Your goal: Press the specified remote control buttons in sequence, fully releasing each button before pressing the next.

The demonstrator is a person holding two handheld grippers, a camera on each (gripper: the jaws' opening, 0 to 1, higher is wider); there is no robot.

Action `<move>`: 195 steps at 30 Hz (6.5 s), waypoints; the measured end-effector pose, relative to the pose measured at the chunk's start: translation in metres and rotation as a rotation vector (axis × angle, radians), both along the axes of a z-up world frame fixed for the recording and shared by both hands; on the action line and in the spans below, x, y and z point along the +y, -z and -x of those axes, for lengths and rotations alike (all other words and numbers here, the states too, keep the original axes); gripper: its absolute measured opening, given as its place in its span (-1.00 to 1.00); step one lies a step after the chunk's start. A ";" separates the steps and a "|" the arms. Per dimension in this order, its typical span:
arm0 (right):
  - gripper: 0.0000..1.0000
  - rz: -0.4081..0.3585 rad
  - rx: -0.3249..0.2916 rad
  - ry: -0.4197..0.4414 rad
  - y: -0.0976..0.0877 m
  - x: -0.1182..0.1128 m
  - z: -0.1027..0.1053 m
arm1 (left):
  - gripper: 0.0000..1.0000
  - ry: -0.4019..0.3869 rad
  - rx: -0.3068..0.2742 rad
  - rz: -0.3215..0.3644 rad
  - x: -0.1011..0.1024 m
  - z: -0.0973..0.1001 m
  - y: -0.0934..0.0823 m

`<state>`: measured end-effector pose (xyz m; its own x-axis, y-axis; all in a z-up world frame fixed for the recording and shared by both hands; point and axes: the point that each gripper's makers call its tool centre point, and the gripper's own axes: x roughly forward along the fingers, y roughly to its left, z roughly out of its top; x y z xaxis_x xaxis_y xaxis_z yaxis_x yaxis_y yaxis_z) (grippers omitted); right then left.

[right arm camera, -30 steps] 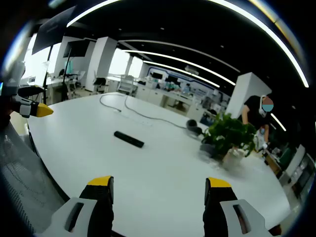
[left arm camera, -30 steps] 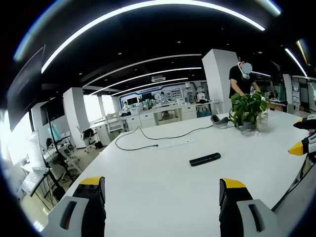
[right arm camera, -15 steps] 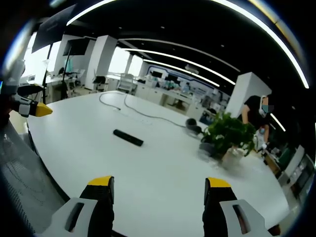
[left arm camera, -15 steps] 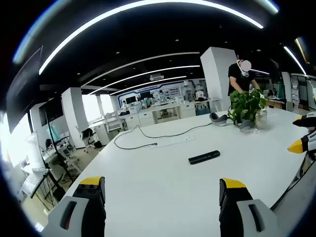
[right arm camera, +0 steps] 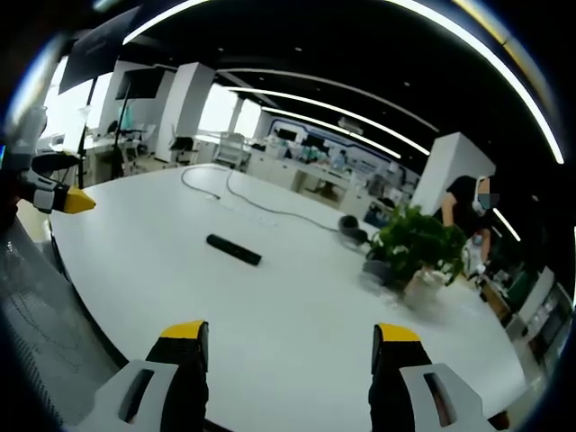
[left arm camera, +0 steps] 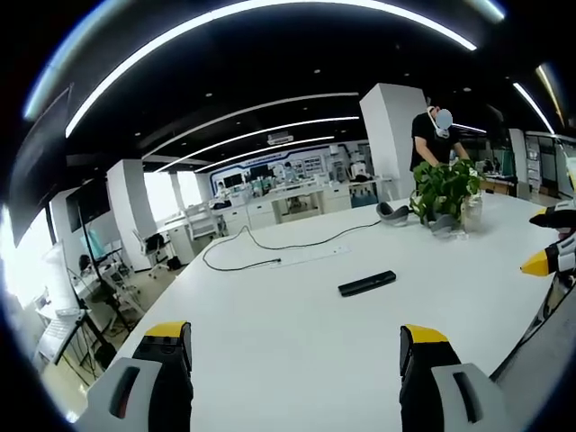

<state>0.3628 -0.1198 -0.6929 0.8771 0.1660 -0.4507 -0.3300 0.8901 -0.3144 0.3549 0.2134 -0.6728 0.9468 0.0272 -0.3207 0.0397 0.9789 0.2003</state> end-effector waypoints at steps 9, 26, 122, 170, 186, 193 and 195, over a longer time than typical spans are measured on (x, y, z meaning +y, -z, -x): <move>0.43 -0.004 -0.003 0.001 0.000 -0.001 0.000 | 1.00 0.024 0.017 -0.005 -0.005 -0.001 0.003; 0.38 -0.019 -0.005 0.000 -0.001 0.000 -0.001 | 0.94 0.090 0.054 -0.011 -0.020 -0.003 0.008; -0.44 -0.013 0.164 0.043 0.028 -0.009 0.003 | -0.30 1.073 0.856 -0.510 -0.114 -0.274 0.177; -0.46 0.011 0.154 -0.001 0.026 -0.002 0.003 | -0.54 0.979 0.910 -0.450 -0.124 -0.219 0.196; -0.51 0.016 0.142 -0.036 0.024 0.005 0.005 | -0.54 0.976 0.907 -0.439 -0.134 -0.169 0.194; -0.54 0.020 0.140 -0.044 0.024 0.006 0.006 | -0.54 0.977 0.910 -0.445 -0.137 -0.152 0.193; -0.54 0.023 0.143 -0.047 0.024 0.006 0.006 | -0.54 0.976 0.910 -0.442 -0.138 -0.146 0.193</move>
<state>0.3564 -0.1137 -0.7171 0.7953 0.1935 -0.5745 -0.4139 0.8658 -0.2813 0.5012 0.0749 -0.8658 0.1107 -0.2536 -0.9610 0.9381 0.3460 0.0168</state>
